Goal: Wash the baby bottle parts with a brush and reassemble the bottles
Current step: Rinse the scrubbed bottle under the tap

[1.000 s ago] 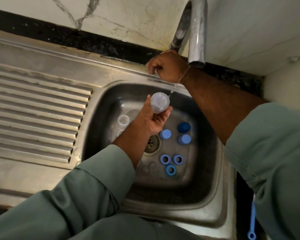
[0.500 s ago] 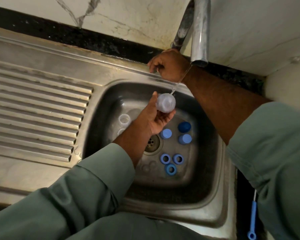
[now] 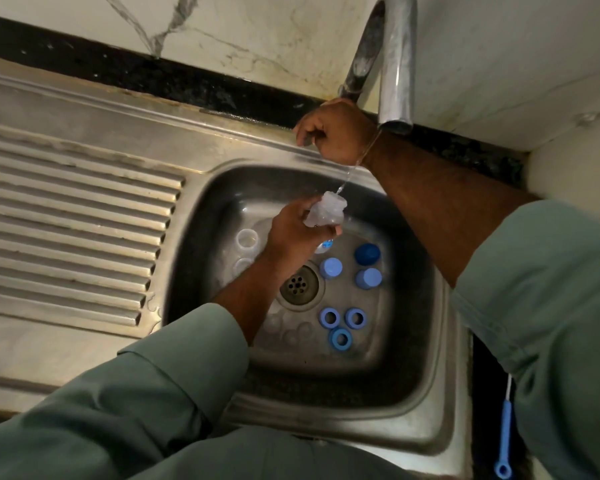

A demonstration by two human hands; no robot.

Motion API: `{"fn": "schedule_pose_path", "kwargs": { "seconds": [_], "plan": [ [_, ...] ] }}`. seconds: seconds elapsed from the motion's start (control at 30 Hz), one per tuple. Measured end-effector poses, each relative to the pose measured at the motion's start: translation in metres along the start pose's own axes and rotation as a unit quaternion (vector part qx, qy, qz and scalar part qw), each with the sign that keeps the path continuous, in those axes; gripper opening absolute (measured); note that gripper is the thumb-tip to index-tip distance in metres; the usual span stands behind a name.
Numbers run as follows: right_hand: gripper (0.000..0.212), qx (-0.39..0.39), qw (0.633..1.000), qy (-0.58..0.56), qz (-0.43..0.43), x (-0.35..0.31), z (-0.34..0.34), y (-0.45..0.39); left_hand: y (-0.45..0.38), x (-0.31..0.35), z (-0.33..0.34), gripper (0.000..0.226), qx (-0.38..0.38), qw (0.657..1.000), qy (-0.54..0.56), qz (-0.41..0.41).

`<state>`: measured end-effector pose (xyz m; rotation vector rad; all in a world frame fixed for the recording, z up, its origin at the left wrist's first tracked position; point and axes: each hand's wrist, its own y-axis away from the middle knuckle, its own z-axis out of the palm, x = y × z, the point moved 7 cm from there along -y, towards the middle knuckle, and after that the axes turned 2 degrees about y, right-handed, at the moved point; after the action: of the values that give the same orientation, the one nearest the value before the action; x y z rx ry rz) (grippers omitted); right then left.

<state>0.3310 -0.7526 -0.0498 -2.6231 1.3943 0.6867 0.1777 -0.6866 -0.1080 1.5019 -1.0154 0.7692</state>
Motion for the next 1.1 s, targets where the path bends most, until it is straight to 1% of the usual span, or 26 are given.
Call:
{"fn": "schedule_pose_path", "kwargs": {
  "seconds": [0.07,0.17,0.3,0.4,0.53,0.67,0.77,0.9,1.03,1.1],
  "plan": [
    [0.036,-0.001,1.000,-0.001,0.000,0.000,0.001,0.000,0.000,-0.001,-0.001,0.063,0.005,1.000,-0.030,0.003],
    [0.034,-0.008,1.000,0.001,0.008,0.002,0.002,0.000,0.004,0.006,-0.003,0.063,0.004,0.996,-0.082,0.027],
    [0.034,-0.003,1.000,0.007,0.000,0.001,0.001,-0.001,0.006,0.022,-0.009,0.067,0.020,0.972,-0.215,0.097],
    [0.033,-0.004,1.000,0.012,0.000,0.001,0.002,-0.001,0.003,0.021,-0.008,0.070,0.017,0.960,-0.257,0.110],
    [0.034,-0.004,1.000,0.011,0.002,0.001,0.001,0.000,0.002,0.016,-0.008,0.068,0.021,0.963,-0.242,0.114],
    [0.034,-0.004,1.000,0.012,-0.003,0.000,0.001,0.000,0.001,0.010,-0.009,0.064,0.040,0.975,-0.183,0.118],
    [0.033,-0.005,1.000,0.016,-0.006,-0.001,0.000,0.000,0.002,0.010,-0.009,0.061,0.055,0.978,-0.151,0.136],
    [0.036,-0.008,1.000,0.015,0.001,-0.001,0.001,-0.001,0.002,0.008,-0.005,0.059,0.053,0.985,-0.102,0.130],
    [0.038,-0.011,1.000,0.016,0.009,0.001,0.003,-0.001,0.003,0.010,-0.002,0.057,0.081,0.985,-0.057,0.140],
    [0.037,-0.014,1.000,0.019,0.005,0.001,0.002,-0.001,0.003,0.011,0.000,0.057,0.088,0.984,-0.052,0.143]
  ]
}}
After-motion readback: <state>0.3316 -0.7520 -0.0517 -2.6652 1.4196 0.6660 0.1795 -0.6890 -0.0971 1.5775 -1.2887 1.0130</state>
